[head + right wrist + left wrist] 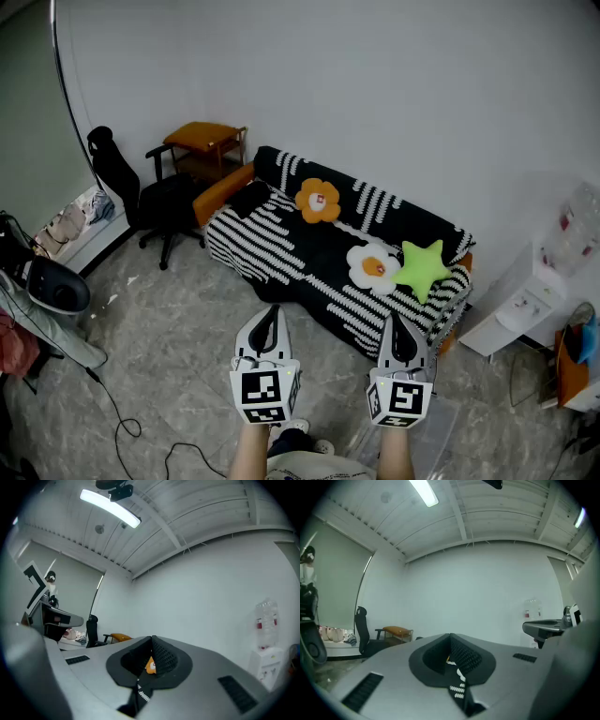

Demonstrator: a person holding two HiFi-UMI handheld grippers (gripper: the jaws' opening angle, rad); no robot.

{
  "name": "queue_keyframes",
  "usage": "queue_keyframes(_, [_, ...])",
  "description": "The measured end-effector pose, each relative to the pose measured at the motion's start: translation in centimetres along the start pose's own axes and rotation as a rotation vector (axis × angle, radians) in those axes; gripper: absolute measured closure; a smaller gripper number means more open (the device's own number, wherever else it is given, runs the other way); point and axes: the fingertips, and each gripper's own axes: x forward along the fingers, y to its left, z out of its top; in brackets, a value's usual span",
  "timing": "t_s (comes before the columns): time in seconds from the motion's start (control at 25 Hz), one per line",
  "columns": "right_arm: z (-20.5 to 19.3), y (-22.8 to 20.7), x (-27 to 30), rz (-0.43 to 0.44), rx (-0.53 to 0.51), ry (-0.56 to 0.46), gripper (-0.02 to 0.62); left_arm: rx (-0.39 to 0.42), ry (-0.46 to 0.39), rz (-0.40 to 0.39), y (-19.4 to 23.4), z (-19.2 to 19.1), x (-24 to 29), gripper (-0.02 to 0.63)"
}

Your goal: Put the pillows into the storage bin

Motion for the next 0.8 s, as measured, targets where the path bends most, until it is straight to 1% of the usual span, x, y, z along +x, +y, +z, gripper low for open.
queue_keyframes(0.32, [-0.1, 0.2, 1.0, 0.000, -0.001, 0.002, 0.583, -0.007, 0.006, 0.007, 1.0, -0.1, 0.7, 0.592])
queue_keyframes(0.6, [-0.4, 1.4, 3.5, 0.000, 0.011, 0.010, 0.581, -0.014, 0.011, 0.006, 3.2, -0.2, 2.7, 0.592])
queue_keyframes(0.64, [-0.5, 1.7, 4.0, 0.007, 0.013, 0.008, 0.571, -0.013, 0.012, 0.005, 3.5, -0.2, 3.0, 0.592])
queue_keyframes(0.72, [-0.7, 2.3, 4.9, 0.023, 0.016, 0.010, 0.455, -0.009, 0.012, 0.005, 4.3, -0.3, 3.7, 0.591])
queue_keyframes(0.76, [-0.8, 2.6, 5.3, 0.025, 0.016, 0.013, 0.419, -0.007, 0.012, 0.005, 4.8, -0.4, 4.0, 0.592])
queue_keyframes(0.8, [-0.9, 3.0, 5.7, 0.024, 0.015, 0.014, 0.400, -0.005, 0.012, 0.004, 5.2, -0.4, 4.3, 0.592])
